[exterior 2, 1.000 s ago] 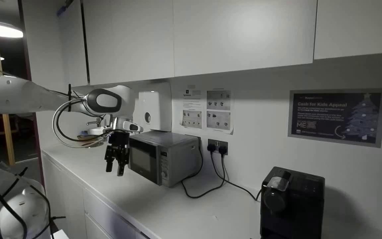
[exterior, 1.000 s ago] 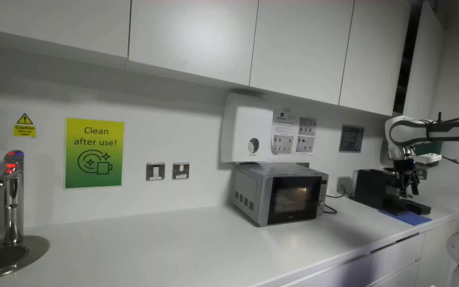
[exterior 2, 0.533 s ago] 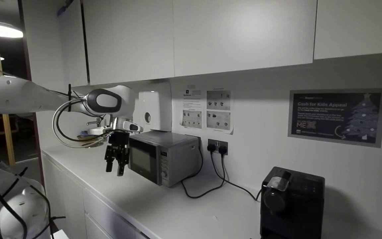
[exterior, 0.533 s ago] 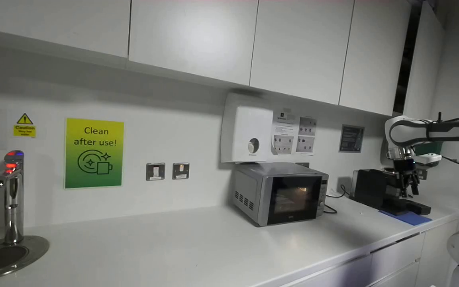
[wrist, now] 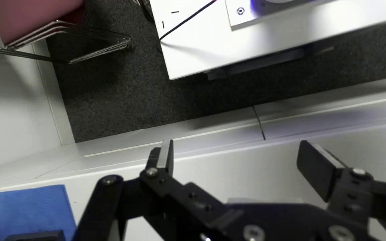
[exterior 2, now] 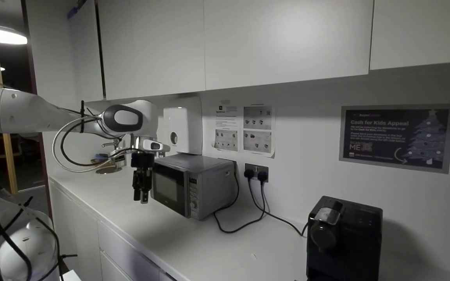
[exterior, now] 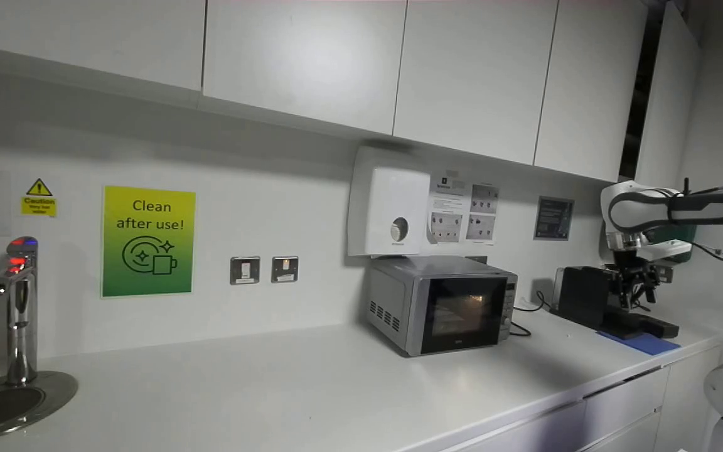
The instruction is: Pull open the microwave door fully
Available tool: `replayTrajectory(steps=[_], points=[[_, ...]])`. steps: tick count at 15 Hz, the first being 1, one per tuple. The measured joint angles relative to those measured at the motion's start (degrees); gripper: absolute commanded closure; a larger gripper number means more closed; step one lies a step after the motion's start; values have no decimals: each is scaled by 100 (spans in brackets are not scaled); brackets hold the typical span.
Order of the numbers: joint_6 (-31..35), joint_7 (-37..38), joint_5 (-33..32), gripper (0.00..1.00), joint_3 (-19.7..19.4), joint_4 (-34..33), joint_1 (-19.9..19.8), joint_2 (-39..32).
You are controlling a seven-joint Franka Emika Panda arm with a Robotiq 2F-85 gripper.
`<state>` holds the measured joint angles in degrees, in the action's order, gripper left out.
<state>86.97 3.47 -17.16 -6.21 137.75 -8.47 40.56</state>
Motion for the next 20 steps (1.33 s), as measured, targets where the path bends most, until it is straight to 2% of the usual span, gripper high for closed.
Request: replayTrajectory(steps=[9,14,20], points=[[928,2990,23,0,661,-311,-238,-695],[1545,4514,72,0,791,-698,-281,-1252],[2289,5811,156,0,916,-1253,-258,-1772]])
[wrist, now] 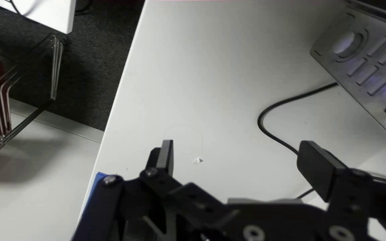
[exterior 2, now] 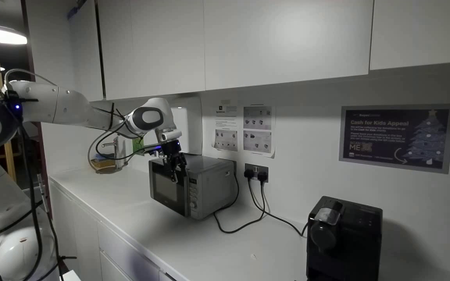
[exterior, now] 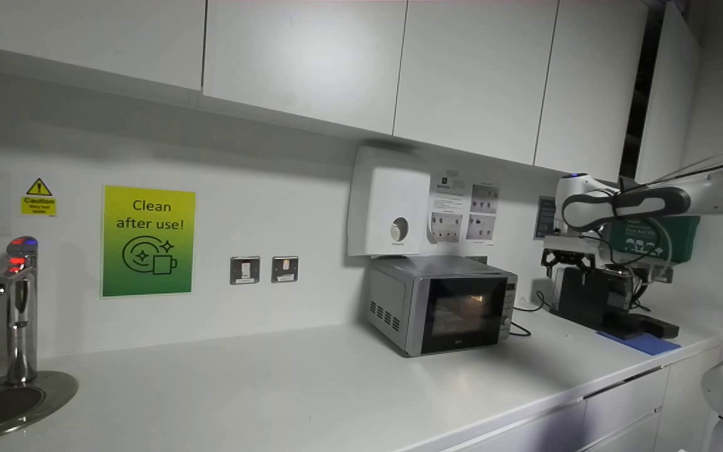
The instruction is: Pull open the microwave door fully
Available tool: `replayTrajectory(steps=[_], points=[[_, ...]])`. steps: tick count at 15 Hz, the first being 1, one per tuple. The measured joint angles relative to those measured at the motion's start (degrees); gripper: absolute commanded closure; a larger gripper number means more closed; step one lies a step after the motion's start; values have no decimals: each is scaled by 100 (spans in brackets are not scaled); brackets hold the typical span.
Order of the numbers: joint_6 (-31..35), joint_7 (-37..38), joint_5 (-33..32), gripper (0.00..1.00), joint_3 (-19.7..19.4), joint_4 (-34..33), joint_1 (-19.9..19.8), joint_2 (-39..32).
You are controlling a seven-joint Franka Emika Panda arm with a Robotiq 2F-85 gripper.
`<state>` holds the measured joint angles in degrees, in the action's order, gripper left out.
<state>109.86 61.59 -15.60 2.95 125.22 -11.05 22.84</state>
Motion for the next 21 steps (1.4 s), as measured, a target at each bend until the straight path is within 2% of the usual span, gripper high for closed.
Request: replayTrajectory(steps=[7,14,21], points=[[557,1149,157,0,181,-583,238,-349],[875,2191,419,0,439,-769,624,-464],[1028,2335,692,0,451,-790,739,-480]])
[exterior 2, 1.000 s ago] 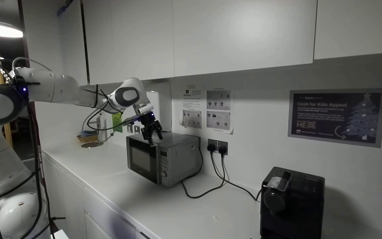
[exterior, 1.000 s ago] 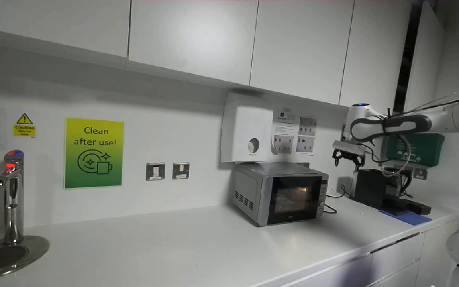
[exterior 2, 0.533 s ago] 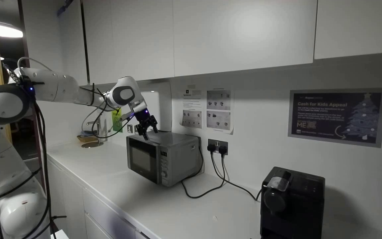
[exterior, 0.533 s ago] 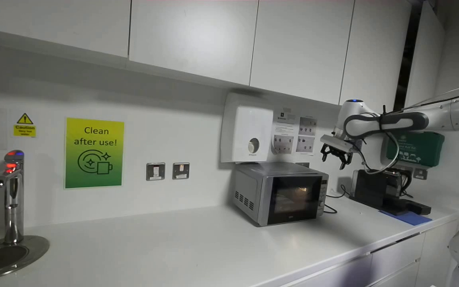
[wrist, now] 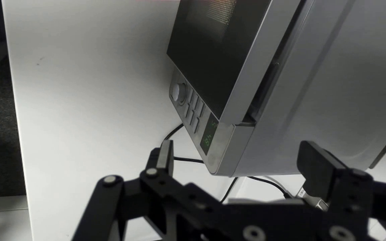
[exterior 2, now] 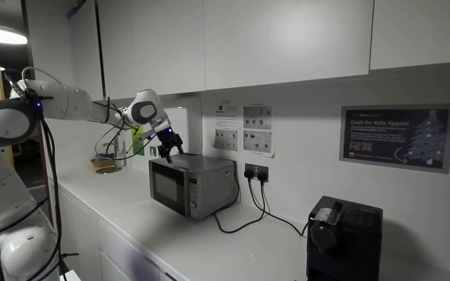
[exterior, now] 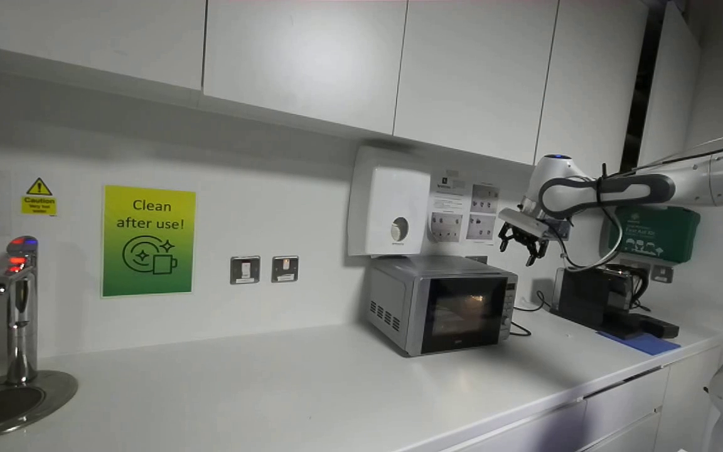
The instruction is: Pull open the microwave door fully
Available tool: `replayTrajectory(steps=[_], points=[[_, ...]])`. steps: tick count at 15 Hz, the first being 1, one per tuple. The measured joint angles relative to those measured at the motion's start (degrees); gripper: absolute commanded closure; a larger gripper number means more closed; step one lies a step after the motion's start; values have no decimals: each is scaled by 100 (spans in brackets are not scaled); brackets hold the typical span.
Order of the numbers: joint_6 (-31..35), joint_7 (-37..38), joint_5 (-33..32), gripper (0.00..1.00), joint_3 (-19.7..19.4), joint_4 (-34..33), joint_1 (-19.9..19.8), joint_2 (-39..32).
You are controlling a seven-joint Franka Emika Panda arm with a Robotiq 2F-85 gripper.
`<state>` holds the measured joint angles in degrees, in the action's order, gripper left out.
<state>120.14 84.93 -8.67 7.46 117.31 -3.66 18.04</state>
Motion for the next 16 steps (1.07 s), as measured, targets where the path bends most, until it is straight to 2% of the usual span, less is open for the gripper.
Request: replayTrajectory(steps=[5,11,16], points=[[-16,6,7,0,-43,41,-6,18],[6,12,295,0,-310,184,-22,89],[472,-113,705,0,-422,319,-20,59]])
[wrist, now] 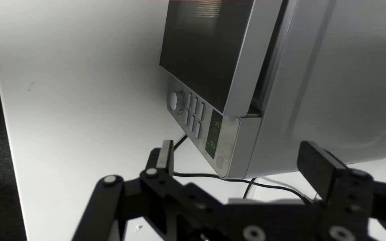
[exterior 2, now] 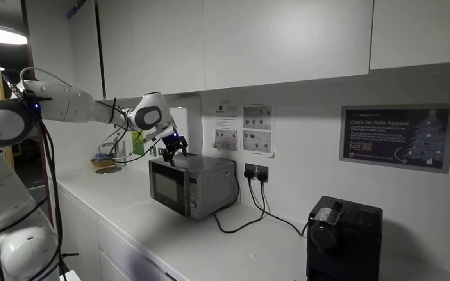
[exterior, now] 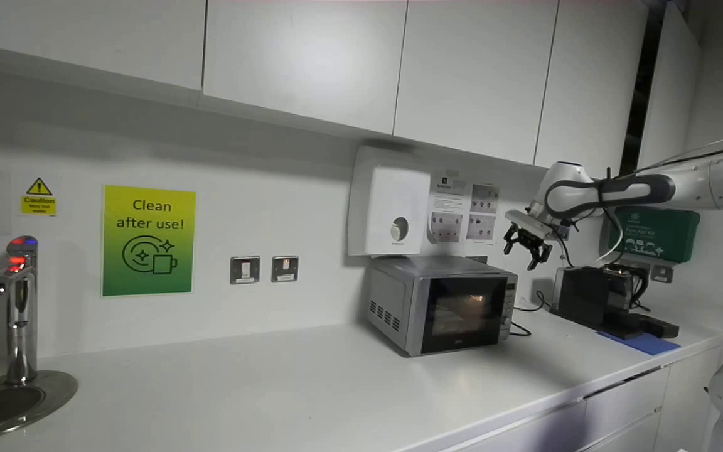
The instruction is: Pull open the microwave door fully
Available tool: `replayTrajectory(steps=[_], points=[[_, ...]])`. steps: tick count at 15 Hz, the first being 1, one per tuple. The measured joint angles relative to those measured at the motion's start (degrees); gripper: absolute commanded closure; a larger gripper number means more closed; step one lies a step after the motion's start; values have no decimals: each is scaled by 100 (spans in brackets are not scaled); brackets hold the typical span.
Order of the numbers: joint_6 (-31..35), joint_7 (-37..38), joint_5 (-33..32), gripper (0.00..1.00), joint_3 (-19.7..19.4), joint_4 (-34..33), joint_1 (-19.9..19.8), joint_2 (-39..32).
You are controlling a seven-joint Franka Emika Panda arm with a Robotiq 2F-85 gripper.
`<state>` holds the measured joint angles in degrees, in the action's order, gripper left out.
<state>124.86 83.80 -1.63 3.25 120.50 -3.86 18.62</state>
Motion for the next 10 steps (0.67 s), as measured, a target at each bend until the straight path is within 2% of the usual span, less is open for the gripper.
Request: replayTrajectory(steps=[4,10], points=[[410,-326,410,0,-23,85,4,-77],[466,-725,992,0,-35,105,12,-280]])
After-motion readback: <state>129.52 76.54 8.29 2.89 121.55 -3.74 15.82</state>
